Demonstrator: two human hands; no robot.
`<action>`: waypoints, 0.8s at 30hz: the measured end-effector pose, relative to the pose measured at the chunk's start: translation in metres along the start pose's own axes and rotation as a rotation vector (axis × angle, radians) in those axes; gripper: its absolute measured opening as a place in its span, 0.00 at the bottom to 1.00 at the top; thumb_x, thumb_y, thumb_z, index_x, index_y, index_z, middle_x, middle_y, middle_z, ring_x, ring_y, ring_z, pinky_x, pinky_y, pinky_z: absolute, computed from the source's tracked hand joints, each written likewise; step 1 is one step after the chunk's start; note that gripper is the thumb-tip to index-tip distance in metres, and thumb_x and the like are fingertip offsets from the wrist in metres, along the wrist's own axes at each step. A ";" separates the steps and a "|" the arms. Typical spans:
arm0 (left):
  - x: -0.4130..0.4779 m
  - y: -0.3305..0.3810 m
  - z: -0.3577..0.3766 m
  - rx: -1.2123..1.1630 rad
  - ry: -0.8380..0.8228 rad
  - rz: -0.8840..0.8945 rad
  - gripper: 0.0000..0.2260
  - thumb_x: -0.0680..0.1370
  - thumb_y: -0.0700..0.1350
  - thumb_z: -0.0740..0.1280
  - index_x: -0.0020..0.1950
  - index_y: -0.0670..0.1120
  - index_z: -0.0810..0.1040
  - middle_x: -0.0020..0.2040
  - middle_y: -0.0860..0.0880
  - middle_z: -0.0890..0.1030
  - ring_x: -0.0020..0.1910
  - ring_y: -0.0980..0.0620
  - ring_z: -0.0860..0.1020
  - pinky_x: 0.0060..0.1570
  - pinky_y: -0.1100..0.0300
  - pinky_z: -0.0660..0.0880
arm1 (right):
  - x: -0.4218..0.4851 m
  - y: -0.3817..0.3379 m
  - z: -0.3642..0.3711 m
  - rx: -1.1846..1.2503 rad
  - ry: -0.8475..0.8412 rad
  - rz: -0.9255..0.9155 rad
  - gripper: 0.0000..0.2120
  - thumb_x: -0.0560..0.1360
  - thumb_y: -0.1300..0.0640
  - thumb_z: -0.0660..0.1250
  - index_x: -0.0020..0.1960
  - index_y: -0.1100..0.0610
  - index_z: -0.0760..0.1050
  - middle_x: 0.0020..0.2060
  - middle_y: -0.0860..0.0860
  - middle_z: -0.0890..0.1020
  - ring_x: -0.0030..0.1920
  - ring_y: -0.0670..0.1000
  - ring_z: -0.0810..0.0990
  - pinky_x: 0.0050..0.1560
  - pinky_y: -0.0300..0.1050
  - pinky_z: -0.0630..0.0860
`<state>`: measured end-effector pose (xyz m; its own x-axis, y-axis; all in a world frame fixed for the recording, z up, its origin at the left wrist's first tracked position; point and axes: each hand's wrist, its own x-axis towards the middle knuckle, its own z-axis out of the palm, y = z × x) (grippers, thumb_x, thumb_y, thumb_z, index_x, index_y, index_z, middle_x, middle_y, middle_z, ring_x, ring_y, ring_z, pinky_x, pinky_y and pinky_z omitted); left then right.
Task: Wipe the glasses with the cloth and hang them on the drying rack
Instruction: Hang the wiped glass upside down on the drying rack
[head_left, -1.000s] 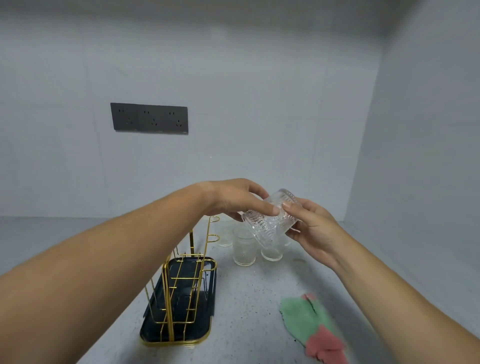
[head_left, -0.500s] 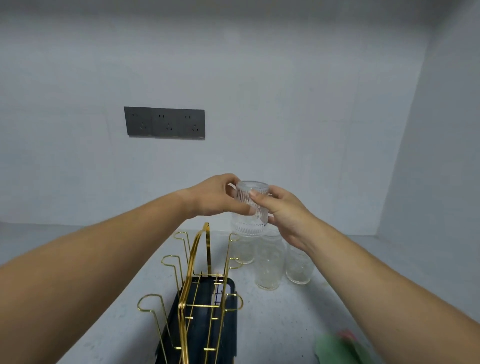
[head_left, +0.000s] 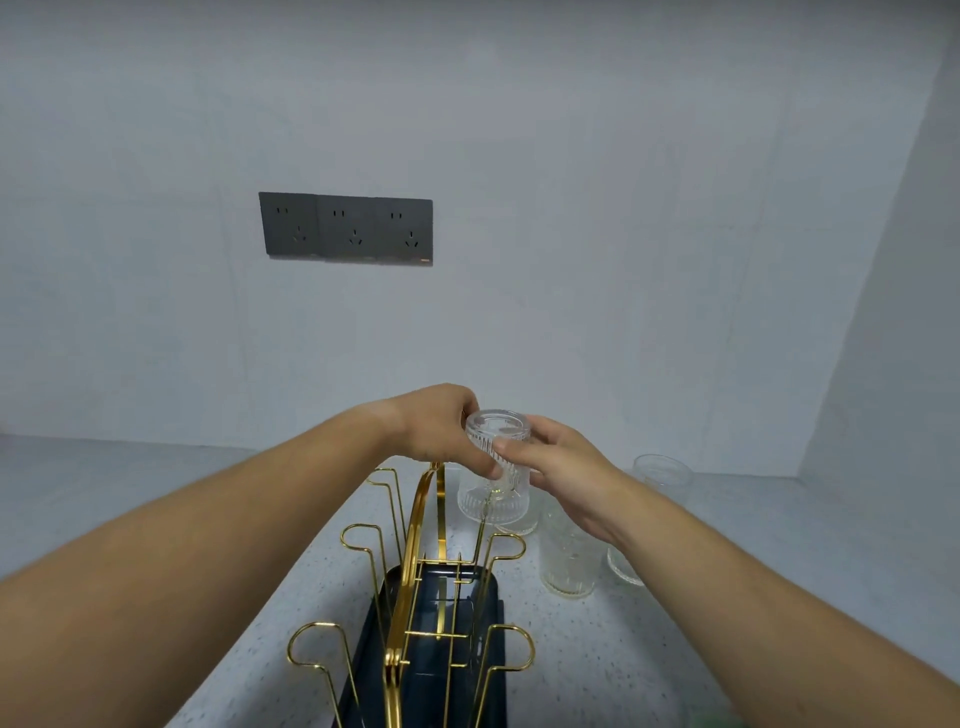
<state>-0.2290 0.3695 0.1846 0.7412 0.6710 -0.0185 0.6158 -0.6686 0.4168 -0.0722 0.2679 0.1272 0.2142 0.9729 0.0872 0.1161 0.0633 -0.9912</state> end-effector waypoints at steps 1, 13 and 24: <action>0.001 -0.001 0.001 0.020 -0.022 -0.006 0.26 0.71 0.56 0.82 0.61 0.46 0.77 0.55 0.48 0.82 0.56 0.47 0.81 0.60 0.49 0.80 | 0.001 0.004 0.001 -0.009 0.001 0.011 0.15 0.78 0.58 0.72 0.65 0.51 0.80 0.57 0.47 0.87 0.60 0.48 0.84 0.65 0.49 0.78; 0.009 -0.004 0.007 0.014 -0.227 -0.088 0.25 0.73 0.59 0.78 0.61 0.43 0.80 0.57 0.47 0.82 0.57 0.48 0.78 0.63 0.52 0.74 | -0.004 0.033 0.001 -0.006 -0.071 0.117 0.11 0.83 0.56 0.66 0.63 0.55 0.81 0.59 0.53 0.86 0.64 0.54 0.82 0.74 0.59 0.71; 0.015 -0.010 0.007 -0.018 -0.285 -0.127 0.22 0.72 0.62 0.77 0.55 0.47 0.83 0.51 0.54 0.81 0.56 0.53 0.74 0.68 0.50 0.68 | -0.007 0.037 0.002 -0.043 -0.088 0.121 0.13 0.84 0.55 0.64 0.66 0.54 0.80 0.60 0.51 0.86 0.64 0.51 0.82 0.74 0.56 0.71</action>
<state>-0.2226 0.3843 0.1738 0.7054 0.6300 -0.3247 0.7052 -0.5777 0.4111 -0.0713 0.2634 0.0898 0.1438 0.9886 -0.0436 0.1359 -0.0634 -0.9887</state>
